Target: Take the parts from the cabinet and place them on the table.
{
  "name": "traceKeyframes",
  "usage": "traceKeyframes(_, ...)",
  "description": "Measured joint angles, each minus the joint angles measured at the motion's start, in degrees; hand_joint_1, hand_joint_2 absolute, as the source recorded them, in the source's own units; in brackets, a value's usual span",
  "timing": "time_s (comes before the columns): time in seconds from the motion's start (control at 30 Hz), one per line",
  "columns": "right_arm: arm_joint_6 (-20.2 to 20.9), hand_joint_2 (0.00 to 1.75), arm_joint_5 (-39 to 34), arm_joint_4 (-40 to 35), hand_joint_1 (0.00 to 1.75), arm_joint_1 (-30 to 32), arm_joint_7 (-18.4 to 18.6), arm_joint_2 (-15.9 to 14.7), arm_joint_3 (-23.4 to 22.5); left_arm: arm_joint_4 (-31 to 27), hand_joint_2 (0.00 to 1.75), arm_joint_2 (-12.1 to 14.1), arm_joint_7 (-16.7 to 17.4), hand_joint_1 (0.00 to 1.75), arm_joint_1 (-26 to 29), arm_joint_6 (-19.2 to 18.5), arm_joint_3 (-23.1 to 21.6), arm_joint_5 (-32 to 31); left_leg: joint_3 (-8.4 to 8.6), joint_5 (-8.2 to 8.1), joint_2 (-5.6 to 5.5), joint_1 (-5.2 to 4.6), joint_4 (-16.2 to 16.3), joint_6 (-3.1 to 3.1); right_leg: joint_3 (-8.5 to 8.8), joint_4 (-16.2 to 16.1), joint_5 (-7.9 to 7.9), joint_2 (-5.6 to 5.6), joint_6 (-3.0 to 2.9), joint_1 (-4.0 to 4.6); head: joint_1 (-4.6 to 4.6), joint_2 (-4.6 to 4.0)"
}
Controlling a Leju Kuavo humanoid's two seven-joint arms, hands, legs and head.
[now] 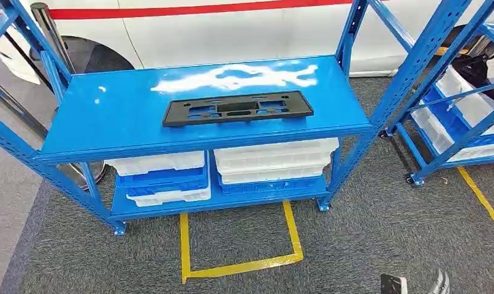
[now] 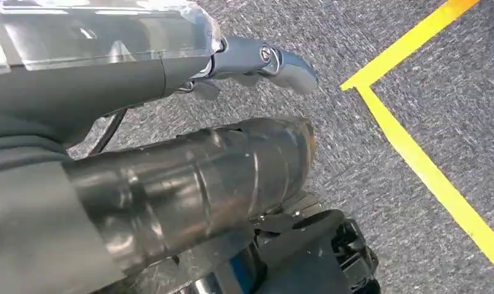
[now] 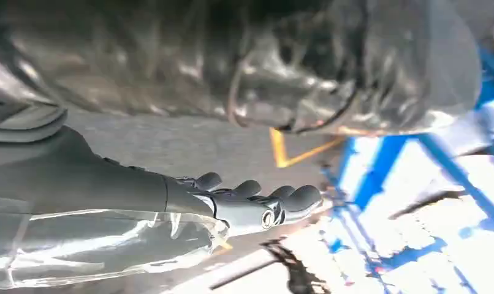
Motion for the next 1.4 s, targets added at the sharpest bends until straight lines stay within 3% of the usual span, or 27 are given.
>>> traceKeyframes(0.13,-0.1,0.0,0.4,-1.7,0.0,0.2,0.0,0.0,2.5,0.0,0.0,0.0,-0.2,0.0,0.1,0.0,0.0,-0.1,-0.04,0.01,-0.12,-0.02,0.0,0.0,0.07,0.0,0.0,-0.13,0.0,0.02,0.0,0.0)
traceKeyframes(0.73,1.3,0.0,3.4,-8.4,0.0,-7.1,2.0,-1.9,37.5,0.0,0.0,0.0,-0.9,0.0,-1.1,-3.8,-0.1,-3.7,-0.05,0.1,-0.1,0.0,0.0,0.01,0.14,0.2,0.01,-0.11,0.0,0.08,0.0,0.0)
traceKeyframes(0.8,2.6,0.0,4.4,-8.8,0.0,-10.4,3.0,-2.0,44.9,0.2,0.0,0.0,-0.9,0.0,-1.8,-5.3,-0.3,-5.1,-0.14,0.17,-0.1,-0.02,0.0,-0.03,-0.05,0.3,0.07,-0.04,0.02,0.08,-0.02,0.0)
traceKeyframes(0.9,3.8,0.0,5.9,-9.7,0.0,-15.7,4.8,-3.4,62.5,0.4,0.0,0.1,-0.9,0.0,-2.9,-8.1,-1.1,-7.3,0.04,0.19,-0.02,0.04,0.0,-0.02,-0.09,0.3,0.06,-0.01,0.02,0.01,0.0,0.0)
traceKeyframes(1.0,3.7,0.0,7.1,-11.1,0.0,-17.4,5.7,-4.1,71.8,0.7,0.0,0.1,-0.8,0.0,-3.1,-8.5,-1.5,-7.3,-0.04,0.23,-0.25,0.05,0.0,-0.07,-0.08,0.3,0.05,-0.24,0.02,0.04,-0.02,0.0)
traceKeyframes(1.23,2.1,0.0,10.7,-12.7,0.0,-20.1,7.8,-6.2,80.2,0.7,0.0,0.3,-0.7,0.0,-3.3,-8.7,-1.7,-7.3,-0.08,0.23,-0.19,0.04,0.0,-0.07,-0.11,0.3,0.04,-0.18,0.01,0.03,0.0,0.0)
traceKeyframes(1.4,1.8,0.0,10.7,-13.6,0.0,-20.5,9.2,-7.0,82.4,0.7,0.0,0.4,-0.5,0.0,-3.3,-8.8,-1.7,-7.2,-0.07,0.23,-0.2,0.03,0.0,-0.07,-0.1,0.3,0.05,-0.19,0.01,0.03,0.0,0.0)
